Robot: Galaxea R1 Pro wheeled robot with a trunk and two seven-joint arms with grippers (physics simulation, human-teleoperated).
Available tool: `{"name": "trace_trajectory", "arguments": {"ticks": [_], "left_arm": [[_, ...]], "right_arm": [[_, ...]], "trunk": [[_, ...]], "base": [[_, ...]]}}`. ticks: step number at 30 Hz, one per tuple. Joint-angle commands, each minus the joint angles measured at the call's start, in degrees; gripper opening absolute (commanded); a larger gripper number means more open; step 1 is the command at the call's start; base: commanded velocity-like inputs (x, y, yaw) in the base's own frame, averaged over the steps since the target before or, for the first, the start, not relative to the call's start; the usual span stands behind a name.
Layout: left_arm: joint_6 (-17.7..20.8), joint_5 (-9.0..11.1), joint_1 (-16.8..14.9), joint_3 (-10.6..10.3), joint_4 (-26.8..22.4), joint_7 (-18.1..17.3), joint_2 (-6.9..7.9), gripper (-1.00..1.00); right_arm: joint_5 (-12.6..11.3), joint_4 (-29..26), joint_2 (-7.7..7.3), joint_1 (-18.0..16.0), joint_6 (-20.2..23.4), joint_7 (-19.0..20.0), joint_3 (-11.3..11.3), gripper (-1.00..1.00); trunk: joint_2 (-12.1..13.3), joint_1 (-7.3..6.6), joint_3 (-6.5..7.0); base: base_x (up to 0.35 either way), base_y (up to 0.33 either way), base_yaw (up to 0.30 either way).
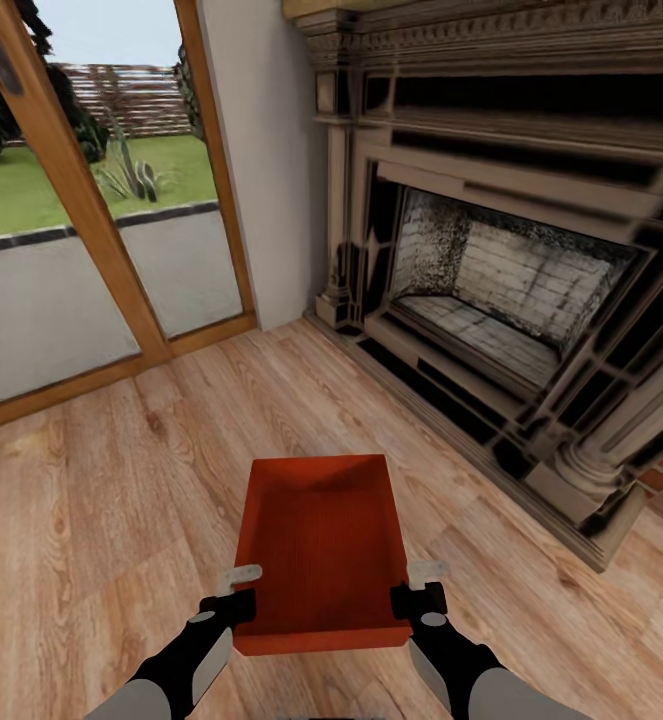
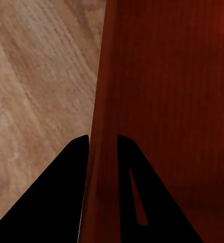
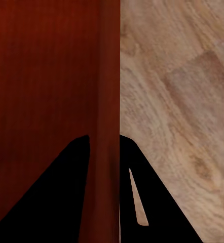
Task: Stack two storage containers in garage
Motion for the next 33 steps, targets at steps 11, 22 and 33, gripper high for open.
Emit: {"name": "trace_trajectory", "arguments": {"ticks": [11, 22, 33], "left_arm": [[0.33, 0.42, 0.00, -0.40, -0.15, 0.73, 0.04, -1.00], [0.33, 0.42, 0.00, -0.40, -0.17, 0.71, 0.07, -1.00], [0.33, 0.42, 0.00, -0.40, -0.18, 0.73, 0.04, -1.00]], "right_arm": [[-0.21, 0.10, -0.06, -0.04, -0.40, -0.38, -0.03, -1.00], [-0.16, 0.10, 0.03, -0.04, -0.72, -0.45, 0.23, -1.00], [-0.12, 0.10, 0.10, -0.09, -0.51, -0.36, 0.23, -1.00]], "trunk": [[4.41, -2.43, 1.94], [8.82, -4.85, 3.92], [13.24, -7.26, 5.89]], "base": [[0.000, 0.000, 0.000], [0.000, 0.000, 0.000], [0.000, 0.000, 0.000]]}}
